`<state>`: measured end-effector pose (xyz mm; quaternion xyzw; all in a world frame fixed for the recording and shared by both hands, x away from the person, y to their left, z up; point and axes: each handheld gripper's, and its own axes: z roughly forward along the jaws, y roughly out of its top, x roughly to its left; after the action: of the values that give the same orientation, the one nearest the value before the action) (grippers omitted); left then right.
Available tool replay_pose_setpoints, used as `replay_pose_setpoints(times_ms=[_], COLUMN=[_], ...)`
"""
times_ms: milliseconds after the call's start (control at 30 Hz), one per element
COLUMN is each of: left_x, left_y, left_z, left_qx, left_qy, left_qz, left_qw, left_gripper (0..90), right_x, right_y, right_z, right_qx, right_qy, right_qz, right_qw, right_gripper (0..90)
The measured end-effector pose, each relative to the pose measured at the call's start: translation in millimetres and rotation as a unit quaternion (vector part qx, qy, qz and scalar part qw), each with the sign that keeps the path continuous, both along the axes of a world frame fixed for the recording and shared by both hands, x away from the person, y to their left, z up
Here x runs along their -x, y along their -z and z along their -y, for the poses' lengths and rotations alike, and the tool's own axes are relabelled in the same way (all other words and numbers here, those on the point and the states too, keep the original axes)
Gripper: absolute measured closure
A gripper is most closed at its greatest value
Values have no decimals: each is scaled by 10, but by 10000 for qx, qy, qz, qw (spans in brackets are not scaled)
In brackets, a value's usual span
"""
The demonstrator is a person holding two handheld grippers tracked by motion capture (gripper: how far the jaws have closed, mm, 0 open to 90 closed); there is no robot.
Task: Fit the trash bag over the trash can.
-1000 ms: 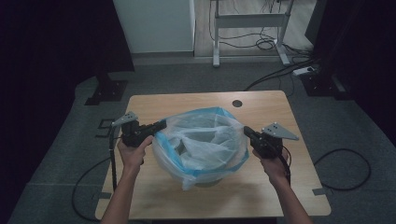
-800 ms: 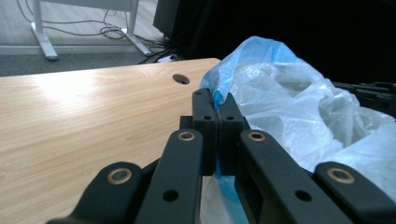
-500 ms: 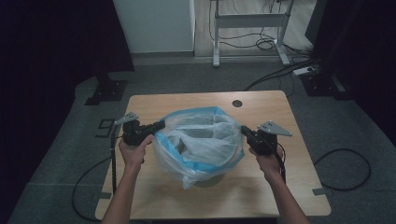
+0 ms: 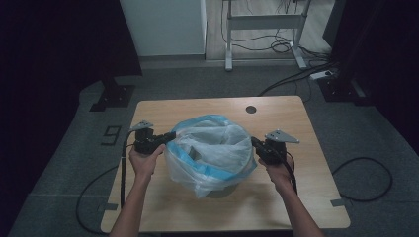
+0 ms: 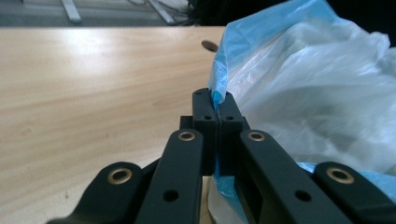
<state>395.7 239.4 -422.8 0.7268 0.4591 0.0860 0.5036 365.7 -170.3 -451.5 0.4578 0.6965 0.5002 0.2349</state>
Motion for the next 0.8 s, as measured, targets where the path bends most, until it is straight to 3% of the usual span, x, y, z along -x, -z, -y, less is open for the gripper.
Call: replay_pose_setpoints(times_ms=[233,400,800], left_x=[16,28,-29], left_y=[110,191,274], left_z=[6,0,10], left_qx=[12,18,21], left_qy=[39,95,84], left_qz=[-139,-347,-588], left_qw=[9999,9994,9982], left_gripper=[890,888,889], right_x=[-4,18,-61], right_y=[77,101,61], right_z=[-8,-31,-74], right_qx=[49,113,261], right_qy=[-35,-75,44], right_qz=[-176,-238,-480], right_qw=[9998,9996,9985], right_gripper=[891,890,890])
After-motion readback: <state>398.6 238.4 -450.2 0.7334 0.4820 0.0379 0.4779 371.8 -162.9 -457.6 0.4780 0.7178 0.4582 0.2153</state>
